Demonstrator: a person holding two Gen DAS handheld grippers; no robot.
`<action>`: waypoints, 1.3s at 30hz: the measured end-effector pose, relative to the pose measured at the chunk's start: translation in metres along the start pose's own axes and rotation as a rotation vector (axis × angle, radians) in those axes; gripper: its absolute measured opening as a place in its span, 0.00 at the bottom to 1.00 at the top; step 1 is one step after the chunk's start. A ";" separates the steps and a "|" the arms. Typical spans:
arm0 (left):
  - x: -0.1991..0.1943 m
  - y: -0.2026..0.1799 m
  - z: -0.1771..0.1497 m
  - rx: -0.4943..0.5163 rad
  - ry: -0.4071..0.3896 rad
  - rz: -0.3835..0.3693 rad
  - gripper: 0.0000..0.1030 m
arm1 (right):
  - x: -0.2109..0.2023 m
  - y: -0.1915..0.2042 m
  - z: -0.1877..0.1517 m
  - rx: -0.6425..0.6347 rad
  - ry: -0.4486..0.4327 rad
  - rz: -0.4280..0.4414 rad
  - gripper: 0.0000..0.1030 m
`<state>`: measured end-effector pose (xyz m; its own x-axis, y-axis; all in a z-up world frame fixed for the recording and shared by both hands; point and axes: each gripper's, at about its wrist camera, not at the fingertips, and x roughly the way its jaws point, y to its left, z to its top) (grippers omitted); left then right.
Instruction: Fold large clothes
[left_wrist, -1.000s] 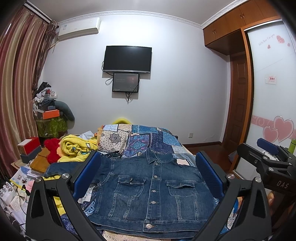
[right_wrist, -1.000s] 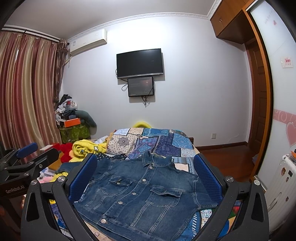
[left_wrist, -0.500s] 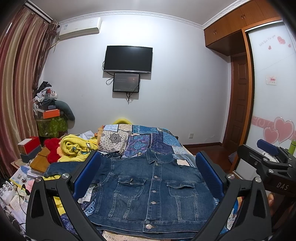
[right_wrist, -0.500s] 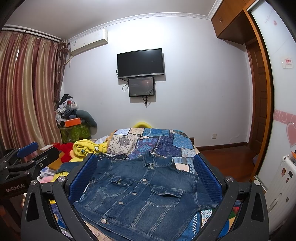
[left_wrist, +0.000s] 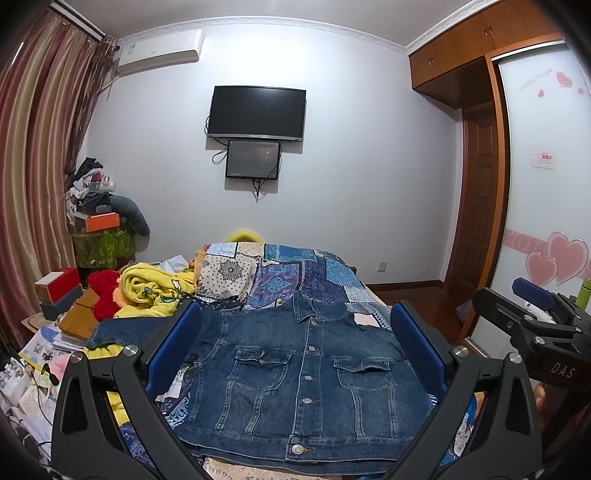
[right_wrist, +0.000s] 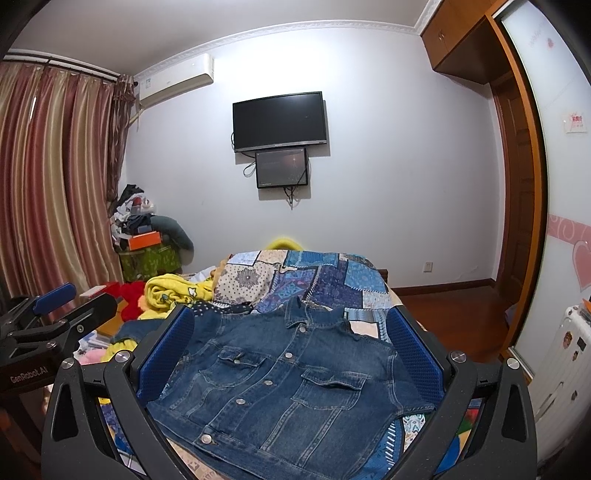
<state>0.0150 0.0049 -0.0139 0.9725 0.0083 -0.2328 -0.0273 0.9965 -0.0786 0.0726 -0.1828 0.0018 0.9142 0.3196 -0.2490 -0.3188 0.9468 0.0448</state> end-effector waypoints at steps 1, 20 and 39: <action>0.002 0.000 0.000 -0.001 0.003 0.000 1.00 | 0.002 0.000 0.000 -0.001 0.004 0.000 1.00; 0.088 0.050 -0.006 -0.065 0.110 0.064 1.00 | 0.080 0.004 -0.011 -0.023 0.145 -0.021 1.00; 0.265 0.254 -0.086 -0.315 0.465 0.162 1.00 | 0.225 -0.020 -0.045 -0.105 0.355 -0.086 1.00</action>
<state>0.2462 0.2530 -0.1790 0.7486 0.0506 -0.6611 -0.3040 0.9123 -0.2744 0.2729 -0.1312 -0.0983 0.8009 0.1880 -0.5685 -0.2851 0.9546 -0.0861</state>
